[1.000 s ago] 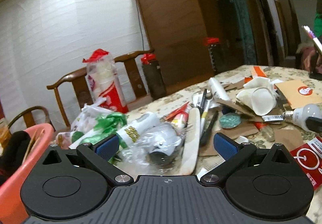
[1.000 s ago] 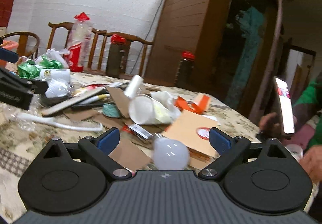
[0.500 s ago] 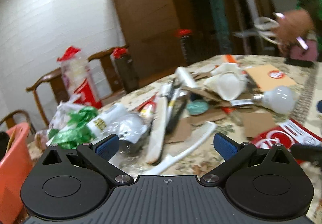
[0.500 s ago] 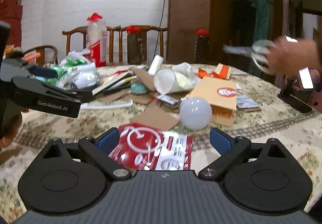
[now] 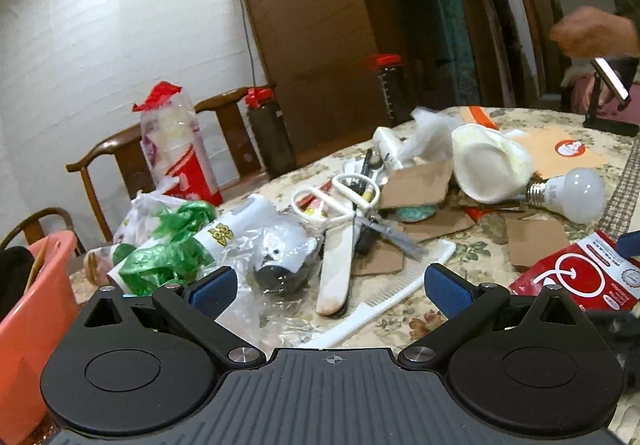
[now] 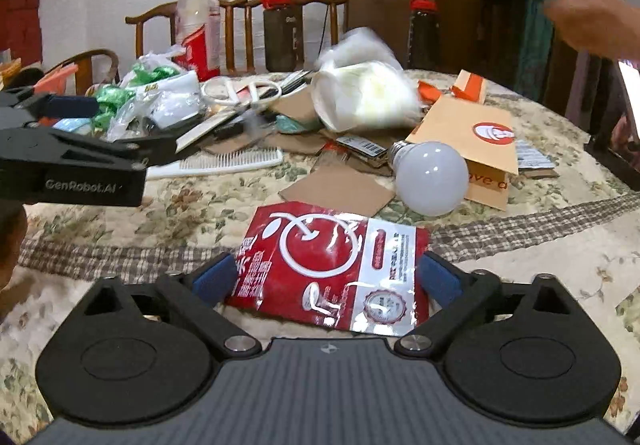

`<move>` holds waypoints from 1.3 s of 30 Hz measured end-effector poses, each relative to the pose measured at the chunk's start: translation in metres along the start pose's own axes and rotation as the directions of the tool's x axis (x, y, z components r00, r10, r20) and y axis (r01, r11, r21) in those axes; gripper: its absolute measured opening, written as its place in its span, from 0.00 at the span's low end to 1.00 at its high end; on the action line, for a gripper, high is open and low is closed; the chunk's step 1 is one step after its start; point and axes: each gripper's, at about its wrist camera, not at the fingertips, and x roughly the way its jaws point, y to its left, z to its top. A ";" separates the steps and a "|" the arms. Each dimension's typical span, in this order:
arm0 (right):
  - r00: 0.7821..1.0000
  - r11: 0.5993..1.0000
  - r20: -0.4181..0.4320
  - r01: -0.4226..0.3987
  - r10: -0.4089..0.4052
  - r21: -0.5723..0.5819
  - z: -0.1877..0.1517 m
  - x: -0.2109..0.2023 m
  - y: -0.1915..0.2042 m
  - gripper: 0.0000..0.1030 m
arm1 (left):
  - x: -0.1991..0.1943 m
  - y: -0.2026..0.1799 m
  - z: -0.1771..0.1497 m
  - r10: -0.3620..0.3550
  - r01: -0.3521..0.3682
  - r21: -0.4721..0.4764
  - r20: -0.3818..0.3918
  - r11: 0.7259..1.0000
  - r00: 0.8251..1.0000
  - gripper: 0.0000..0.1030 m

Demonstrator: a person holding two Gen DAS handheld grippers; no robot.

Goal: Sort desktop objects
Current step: 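Grasp the white yellow-lined paper cup with the right gripper while the left approaches the wrapped figure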

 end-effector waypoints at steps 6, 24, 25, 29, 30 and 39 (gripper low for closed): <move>0.998 0.998 0.021 -0.058 0.059 -0.017 0.003 -0.004 0.005 0.00 | 0.003 0.004 -0.001 0.012 -0.012 -0.001 -0.006 1.000 1.000 1.00; 0.958 0.952 0.266 0.178 -0.110 -0.249 0.050 0.006 0.030 0.96 | 0.005 0.024 0.006 0.101 -0.102 0.022 0.020 0.995 0.995 1.00; 0.960 0.946 0.256 0.185 -0.116 -0.266 0.051 0.015 0.033 0.96 | 0.006 0.028 0.005 0.105 -0.105 0.019 0.015 0.994 0.994 1.00; 0.970 0.942 0.207 0.183 -0.127 -0.282 0.057 0.048 0.039 0.97 | 0.014 0.045 0.005 0.123 -0.123 -0.002 -0.008 0.992 0.992 1.00; 0.971 0.942 0.196 0.189 -0.137 -0.279 0.058 0.056 0.040 0.97 | 0.016 0.049 0.006 0.120 -0.120 -0.011 -0.013 0.993 0.993 1.00; 0.989 0.960 0.066 0.145 -0.133 -0.240 0.074 0.095 0.031 0.96 | 0.063 0.062 0.014 0.131 -0.134 -0.034 -0.068 0.990 0.989 1.00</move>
